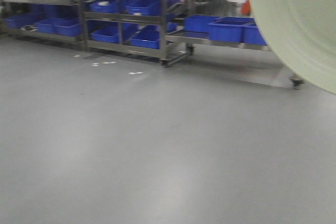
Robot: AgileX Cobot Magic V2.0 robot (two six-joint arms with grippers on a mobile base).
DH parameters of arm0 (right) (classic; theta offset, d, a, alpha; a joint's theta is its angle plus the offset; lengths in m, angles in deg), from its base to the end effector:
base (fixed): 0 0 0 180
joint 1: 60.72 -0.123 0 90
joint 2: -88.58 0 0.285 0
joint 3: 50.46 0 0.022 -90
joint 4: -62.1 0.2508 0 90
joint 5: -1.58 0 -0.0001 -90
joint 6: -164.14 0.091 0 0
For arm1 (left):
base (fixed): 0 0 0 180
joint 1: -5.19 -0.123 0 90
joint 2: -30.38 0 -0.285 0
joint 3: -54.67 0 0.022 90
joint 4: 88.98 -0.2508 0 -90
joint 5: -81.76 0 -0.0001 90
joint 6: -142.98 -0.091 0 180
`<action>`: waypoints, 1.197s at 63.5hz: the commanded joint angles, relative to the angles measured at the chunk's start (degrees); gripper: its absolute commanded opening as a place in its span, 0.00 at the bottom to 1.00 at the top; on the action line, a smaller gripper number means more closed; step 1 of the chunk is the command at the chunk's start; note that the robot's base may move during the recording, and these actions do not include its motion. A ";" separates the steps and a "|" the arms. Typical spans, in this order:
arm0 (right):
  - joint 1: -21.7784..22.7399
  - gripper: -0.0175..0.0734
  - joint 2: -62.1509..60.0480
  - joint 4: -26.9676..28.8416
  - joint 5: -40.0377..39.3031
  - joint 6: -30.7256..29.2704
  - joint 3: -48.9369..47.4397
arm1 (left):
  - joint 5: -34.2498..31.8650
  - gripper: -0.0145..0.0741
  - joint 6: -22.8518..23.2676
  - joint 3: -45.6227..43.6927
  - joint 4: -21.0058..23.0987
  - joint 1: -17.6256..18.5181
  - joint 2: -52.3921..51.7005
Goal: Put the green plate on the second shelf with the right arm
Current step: 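Drive the base toward the blue-bin shelving while holding the plate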
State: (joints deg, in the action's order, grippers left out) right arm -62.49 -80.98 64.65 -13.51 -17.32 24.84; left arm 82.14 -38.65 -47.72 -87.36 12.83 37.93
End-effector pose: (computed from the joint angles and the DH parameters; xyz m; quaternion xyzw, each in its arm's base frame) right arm 0.0541 0.0006 0.2452 0.0008 0.5783 0.0164 0.8156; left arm 0.0558 -0.0075 0.2105 0.0454 0.6775 -0.0489 0.7325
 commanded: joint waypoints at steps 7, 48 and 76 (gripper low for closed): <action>0.21 0.25 0.44 0.40 -5.93 0.35 -1.93 | -4.78 0.31 0.14 2.27 0.32 0.23 -1.00; 0.21 0.25 0.44 0.40 -5.93 0.35 -1.93 | -4.78 0.31 0.14 2.27 0.32 0.23 -1.00; 0.21 0.25 0.44 0.40 -5.93 0.35 -1.93 | -4.78 0.31 0.14 2.27 0.32 0.23 -1.00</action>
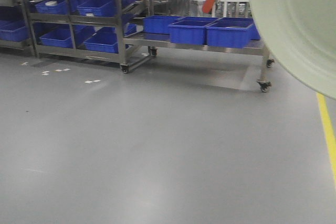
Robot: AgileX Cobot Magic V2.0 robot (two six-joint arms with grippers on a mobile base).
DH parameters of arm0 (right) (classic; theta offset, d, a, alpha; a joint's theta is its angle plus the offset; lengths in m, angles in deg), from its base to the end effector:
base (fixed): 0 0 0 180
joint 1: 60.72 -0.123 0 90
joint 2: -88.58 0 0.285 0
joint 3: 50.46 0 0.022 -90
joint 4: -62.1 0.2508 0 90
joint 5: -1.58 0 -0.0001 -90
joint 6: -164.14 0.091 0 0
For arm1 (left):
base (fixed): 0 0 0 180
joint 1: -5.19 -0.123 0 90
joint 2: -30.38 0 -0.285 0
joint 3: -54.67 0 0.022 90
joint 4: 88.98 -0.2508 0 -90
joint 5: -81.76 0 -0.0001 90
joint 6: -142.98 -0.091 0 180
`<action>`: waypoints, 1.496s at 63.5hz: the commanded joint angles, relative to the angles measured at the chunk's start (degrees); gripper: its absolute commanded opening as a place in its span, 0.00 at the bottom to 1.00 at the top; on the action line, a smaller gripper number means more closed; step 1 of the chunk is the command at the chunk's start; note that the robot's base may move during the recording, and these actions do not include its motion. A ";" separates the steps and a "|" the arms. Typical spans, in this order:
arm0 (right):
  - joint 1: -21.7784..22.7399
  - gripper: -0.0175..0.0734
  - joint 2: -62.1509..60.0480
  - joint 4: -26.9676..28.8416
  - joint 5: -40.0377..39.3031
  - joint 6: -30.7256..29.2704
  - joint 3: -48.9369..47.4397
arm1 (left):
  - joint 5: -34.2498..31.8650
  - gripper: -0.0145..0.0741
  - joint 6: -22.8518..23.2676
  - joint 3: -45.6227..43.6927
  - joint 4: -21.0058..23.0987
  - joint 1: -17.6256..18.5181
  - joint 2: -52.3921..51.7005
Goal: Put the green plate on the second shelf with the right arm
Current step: 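Drive the base toward the blue-bin shelving while holding the plate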
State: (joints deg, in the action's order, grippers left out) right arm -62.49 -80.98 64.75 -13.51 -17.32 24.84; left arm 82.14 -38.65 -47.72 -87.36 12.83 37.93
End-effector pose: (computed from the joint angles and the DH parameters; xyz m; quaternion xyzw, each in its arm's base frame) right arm 0.0541 0.0006 0.2452 0.0015 0.5783 0.0169 0.8156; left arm 0.0558 -0.0075 0.2105 0.0454 0.6775 -0.0489 0.7325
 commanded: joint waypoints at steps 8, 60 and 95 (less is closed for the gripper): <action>0.21 0.25 0.44 0.31 -5.93 0.35 -1.93 | -4.78 0.31 0.14 2.27 0.32 0.23 -1.00; 0.21 0.25 0.44 0.31 -5.87 0.35 -1.93 | -4.78 0.31 0.14 2.27 0.32 0.23 -1.00; 0.21 0.25 0.44 0.31 -5.87 0.35 -1.93 | -4.78 0.31 0.14 2.27 0.32 0.12 -1.00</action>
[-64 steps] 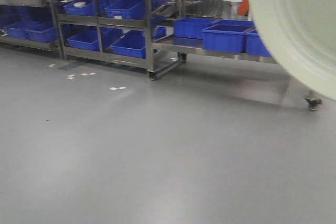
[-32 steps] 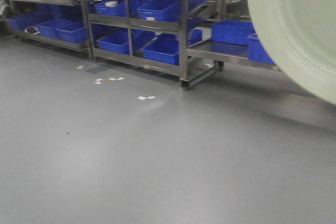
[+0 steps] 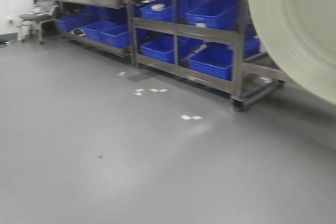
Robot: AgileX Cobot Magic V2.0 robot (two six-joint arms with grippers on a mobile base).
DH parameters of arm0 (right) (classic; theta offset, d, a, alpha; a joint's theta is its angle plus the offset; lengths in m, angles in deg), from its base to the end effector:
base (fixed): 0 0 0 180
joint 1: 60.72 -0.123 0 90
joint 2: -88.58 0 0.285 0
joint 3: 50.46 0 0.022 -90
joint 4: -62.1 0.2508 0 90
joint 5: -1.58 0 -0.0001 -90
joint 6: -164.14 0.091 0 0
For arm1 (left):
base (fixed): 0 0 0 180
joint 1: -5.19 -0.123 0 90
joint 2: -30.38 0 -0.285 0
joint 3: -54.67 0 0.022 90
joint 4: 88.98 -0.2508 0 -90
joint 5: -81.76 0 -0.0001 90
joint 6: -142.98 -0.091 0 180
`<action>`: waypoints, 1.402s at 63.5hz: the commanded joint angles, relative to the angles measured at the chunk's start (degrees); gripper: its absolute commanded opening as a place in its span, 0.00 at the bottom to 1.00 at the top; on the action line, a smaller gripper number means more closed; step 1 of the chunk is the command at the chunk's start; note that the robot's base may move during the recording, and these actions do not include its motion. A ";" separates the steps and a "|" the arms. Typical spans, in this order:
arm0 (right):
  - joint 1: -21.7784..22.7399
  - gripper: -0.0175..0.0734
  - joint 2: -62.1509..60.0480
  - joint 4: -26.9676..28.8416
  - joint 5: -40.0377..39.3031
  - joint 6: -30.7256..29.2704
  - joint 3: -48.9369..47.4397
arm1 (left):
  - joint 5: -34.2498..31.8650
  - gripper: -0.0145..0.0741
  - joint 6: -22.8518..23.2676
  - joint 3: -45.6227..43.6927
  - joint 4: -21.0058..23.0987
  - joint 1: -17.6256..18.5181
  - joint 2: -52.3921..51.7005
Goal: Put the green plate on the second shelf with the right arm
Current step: 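Drive the base toward the blue-bin shelving while holding the plate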
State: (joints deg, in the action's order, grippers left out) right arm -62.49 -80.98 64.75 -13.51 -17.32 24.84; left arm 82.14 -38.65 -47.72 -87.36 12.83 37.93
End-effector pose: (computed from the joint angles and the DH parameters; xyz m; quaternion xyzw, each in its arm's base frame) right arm 0.0541 0.0006 0.2452 0.0015 0.5783 0.0169 0.8156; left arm 0.0558 -0.0075 0.2105 0.0454 0.6775 -0.0489 0.7325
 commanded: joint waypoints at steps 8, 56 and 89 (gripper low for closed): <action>0.21 0.25 0.44 0.31 -5.87 0.35 -1.93 | -4.78 0.31 0.14 2.27 0.32 0.12 -1.00; 0.21 0.25 0.44 0.31 -5.87 0.35 -1.93 | -4.78 0.31 0.14 2.27 0.32 0.12 -1.00; 0.21 0.25 0.44 0.31 -5.87 0.35 -1.93 | -4.78 0.31 0.14 2.27 0.32 0.12 -1.00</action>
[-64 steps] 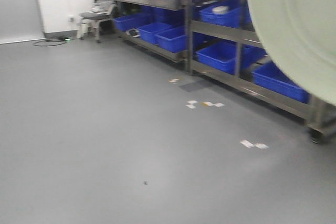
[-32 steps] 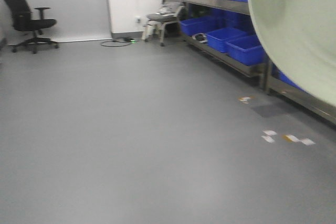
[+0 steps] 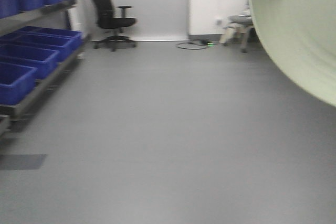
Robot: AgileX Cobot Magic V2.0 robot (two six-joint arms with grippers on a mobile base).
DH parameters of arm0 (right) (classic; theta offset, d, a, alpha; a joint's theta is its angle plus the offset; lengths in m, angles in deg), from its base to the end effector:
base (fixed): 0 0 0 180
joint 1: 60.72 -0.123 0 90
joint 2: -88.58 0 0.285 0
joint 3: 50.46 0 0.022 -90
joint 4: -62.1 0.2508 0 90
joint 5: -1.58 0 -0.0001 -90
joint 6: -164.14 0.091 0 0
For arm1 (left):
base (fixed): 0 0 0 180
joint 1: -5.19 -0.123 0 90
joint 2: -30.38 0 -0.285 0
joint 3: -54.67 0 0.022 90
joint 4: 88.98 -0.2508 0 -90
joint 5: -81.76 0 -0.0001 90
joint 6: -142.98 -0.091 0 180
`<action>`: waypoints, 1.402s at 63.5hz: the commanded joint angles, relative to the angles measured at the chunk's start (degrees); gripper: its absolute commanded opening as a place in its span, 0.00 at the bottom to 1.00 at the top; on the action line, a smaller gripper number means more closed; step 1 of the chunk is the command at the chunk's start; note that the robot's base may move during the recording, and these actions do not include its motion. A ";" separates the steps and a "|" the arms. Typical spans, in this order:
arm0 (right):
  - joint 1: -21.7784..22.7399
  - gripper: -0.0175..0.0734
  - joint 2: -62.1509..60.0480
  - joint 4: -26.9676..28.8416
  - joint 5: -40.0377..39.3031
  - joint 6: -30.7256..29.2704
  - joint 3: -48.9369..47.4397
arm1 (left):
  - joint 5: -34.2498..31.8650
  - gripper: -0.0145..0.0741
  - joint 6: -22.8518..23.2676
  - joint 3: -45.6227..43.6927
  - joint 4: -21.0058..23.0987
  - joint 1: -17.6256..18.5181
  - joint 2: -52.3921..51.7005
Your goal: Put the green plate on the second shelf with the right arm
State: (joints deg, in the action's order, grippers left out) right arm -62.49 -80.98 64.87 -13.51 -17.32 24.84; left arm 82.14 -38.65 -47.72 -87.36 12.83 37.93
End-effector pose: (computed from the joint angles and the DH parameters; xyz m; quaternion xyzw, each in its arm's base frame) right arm 0.0541 0.0005 0.2452 0.0023 0.5783 0.0176 0.8156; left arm 0.0558 -0.0075 0.2105 0.0454 0.6775 -0.0489 0.7325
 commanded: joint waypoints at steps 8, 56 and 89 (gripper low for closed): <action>0.21 0.25 0.44 0.19 -5.87 0.35 -1.93 | -4.78 0.31 0.14 2.27 0.32 0.12 -1.00; 0.21 0.25 0.44 0.19 -5.87 0.35 -1.93 | -4.78 0.31 0.14 2.27 0.32 0.12 -1.00; 0.21 0.25 0.44 0.19 -5.87 0.35 -1.93 | -4.78 0.31 0.14 2.27 0.32 0.12 -1.00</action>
State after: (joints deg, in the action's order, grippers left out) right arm -62.49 -80.98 64.87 -13.51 -17.32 24.84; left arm 82.14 -38.65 -47.72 -87.36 12.83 37.93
